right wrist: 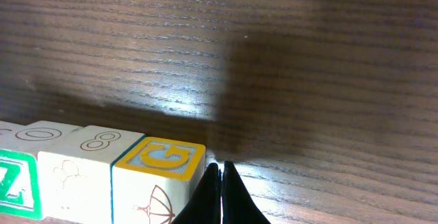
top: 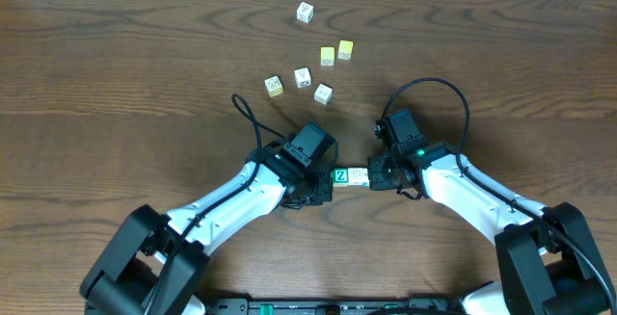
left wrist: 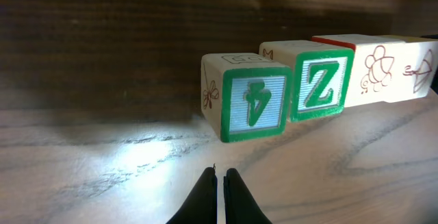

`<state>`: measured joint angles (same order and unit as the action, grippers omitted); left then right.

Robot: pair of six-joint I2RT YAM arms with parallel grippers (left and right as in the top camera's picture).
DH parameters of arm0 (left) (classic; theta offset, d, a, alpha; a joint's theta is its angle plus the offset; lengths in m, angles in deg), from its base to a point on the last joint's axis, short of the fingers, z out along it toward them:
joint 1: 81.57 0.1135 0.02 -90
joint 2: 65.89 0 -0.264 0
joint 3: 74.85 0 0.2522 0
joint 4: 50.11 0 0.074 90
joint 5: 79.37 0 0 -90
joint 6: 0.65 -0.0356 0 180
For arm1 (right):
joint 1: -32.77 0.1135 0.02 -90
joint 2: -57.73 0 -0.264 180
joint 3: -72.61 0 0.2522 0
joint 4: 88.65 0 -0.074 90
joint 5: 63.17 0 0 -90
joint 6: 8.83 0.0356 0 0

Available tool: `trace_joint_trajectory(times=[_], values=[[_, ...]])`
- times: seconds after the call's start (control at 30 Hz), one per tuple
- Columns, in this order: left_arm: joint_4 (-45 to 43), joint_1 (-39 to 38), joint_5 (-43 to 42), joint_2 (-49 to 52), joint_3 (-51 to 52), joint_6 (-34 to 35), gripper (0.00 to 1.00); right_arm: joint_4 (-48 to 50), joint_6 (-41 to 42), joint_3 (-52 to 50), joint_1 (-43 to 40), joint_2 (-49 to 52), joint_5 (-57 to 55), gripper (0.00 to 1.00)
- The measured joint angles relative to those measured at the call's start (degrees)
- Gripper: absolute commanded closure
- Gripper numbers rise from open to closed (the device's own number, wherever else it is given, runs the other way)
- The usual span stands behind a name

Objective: Lift 4 blocks

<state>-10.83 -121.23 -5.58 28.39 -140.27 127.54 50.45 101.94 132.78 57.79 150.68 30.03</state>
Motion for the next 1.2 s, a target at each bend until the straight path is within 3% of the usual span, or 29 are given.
trace_joint_trajectory(times=[0.3, 1.2], values=[[-4.11, -1.97, -0.63, 3.50, 0.22, 0.63, 0.93, 0.00, 0.00, 0.00, 0.00, 0.00, -0.02, 0.99], [-5.20, -2.19, -0.09, 3.80, 0.26, 0.83, 0.93, 0.00, 0.02, 0.02, 0.00, 0.00, 0.00, 0.99]])
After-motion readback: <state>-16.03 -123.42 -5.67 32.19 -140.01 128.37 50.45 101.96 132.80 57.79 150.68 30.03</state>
